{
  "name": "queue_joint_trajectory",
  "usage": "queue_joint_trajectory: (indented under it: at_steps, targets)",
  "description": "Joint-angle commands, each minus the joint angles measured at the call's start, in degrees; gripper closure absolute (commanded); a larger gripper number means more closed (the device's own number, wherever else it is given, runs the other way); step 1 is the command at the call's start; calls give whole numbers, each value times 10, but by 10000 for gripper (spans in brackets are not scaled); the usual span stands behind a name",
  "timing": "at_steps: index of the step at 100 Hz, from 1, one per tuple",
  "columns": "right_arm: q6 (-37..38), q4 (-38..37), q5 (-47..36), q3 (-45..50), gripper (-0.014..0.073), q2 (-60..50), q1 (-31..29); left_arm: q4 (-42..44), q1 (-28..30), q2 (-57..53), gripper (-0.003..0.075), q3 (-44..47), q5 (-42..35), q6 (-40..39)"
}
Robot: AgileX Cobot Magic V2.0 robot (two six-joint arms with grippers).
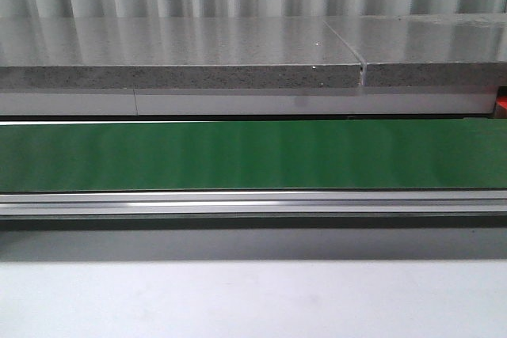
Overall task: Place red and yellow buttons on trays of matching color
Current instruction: 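Lower the left gripper onto another yellow button and close it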
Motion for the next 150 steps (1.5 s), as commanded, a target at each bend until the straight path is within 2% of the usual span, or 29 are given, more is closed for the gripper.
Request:
queue_joint_trajectory:
  at_steps: [1, 10, 29, 34, 39, 54, 67, 83, 97, 105, 150]
  targets:
    - [-7, 9, -34, -14, 664, -4, 3, -5, -5, 2, 726, -16, -42, -4]
    - [-7, 9, -34, -14, 664, -4, 3, -5, -5, 2, 622, -16, -33, -4]
    - [-7, 9, -34, -14, 664, -4, 3, -5, -5, 2, 221, -16, -26, -4]
    - [-7, 9, -34, -14, 664, -4, 3, -5, -5, 2, 154, -16, -26, -4]
    - [-7, 9, -34, -14, 664, -4, 3, -5, -5, 2, 122, -16, -29, -4]
    - [-7, 9, -34, -14, 664, -4, 3, -5, -5, 2, 120, -16, -24, -9]
    - [-7, 9, -34, -14, 664, -4, 3, -6, 12, 8, 120, -34, -17, -96]
    - [-7, 9, -34, -14, 664, -4, 3, -6, 86, 51, 120, -101, 41, -145]
    - [-7, 9, -34, -14, 664, -4, 3, -23, 181, 111, 120, -166, 93, -146]
    - [-7, 9, -34, -14, 664, -4, 3, -52, 224, 148, 120, -183, 94, -146]
    - [-7, 9, -34, -14, 664, -4, 3, -66, 316, 354, 120, -186, 99, -146]
